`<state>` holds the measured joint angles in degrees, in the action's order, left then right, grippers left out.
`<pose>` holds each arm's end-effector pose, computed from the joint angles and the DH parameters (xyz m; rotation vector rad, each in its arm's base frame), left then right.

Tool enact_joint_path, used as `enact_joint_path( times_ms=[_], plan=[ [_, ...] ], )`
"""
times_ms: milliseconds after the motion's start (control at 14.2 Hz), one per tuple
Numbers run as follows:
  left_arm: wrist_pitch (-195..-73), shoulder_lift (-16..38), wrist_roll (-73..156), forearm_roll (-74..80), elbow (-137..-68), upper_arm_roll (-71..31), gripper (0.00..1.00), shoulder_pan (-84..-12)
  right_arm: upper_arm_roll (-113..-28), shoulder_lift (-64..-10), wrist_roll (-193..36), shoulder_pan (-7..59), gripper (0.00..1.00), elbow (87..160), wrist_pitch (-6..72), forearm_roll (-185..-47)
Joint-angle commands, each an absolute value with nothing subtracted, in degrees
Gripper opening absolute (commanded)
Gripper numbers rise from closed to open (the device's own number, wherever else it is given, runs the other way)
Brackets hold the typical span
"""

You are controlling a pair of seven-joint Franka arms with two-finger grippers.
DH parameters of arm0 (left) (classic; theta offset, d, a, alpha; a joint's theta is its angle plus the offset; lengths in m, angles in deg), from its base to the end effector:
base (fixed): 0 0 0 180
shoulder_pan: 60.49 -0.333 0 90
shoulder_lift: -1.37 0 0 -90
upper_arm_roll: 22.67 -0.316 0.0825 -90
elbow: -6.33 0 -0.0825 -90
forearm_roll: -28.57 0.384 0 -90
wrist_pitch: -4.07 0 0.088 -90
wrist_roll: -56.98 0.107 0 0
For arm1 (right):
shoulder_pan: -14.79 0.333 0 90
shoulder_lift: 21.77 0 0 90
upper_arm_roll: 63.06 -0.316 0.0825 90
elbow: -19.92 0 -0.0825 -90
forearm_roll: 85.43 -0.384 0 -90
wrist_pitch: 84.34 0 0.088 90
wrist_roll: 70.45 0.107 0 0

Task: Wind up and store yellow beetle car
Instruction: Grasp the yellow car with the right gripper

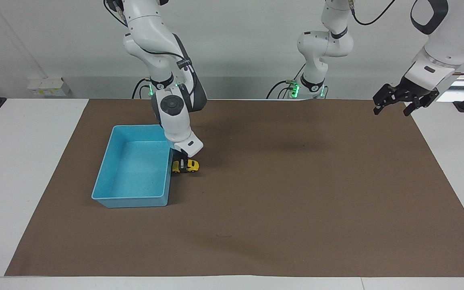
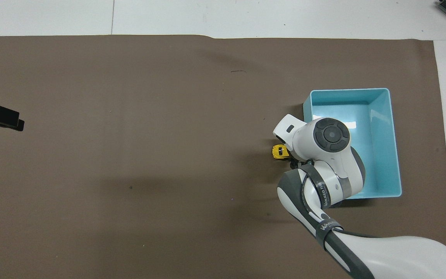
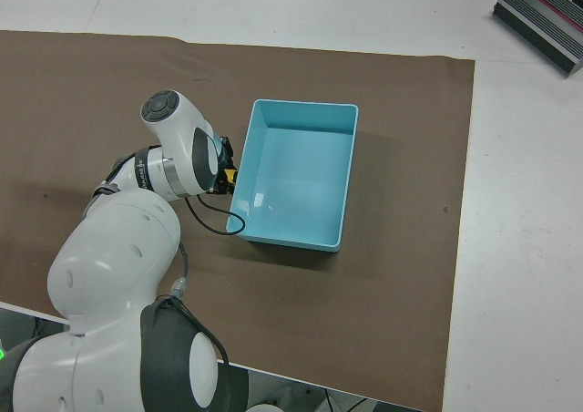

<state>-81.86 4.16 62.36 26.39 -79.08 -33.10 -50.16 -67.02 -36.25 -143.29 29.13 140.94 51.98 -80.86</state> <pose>0.5625 -0.0060 0.6292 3.1066 -0.1464 -0.0581 0.5478 0.1796 0.2969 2.1088 2.2729 -0.0061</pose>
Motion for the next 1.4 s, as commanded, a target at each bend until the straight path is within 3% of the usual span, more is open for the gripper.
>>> enact_joint_path(
  times_ms=[0, 211, 1333],
  plan=[
    [-80.8, 3.6, 61.9, 25.8, -78.8, -32.9, 1.0, -50.6, -66.8, -36.5, -143.8, 29.5, 0.0, 138.1, 49.4, -80.0],
    [-80.8, 3.6, 61.9, 25.8, -78.8, -33.0, 1.0, -50.6, -66.8, -36.4, -142.0, 31.0, 0.0, 135.0, 45.0, -80.0],
    [-80.8, 3.6, 61.9, 25.8, -78.8, -32.9, 1.0, -50.6, -66.8, -35.9, -138.2, 32.4, 0.0, 130.8, 40.8, -80.1]
  ],
)
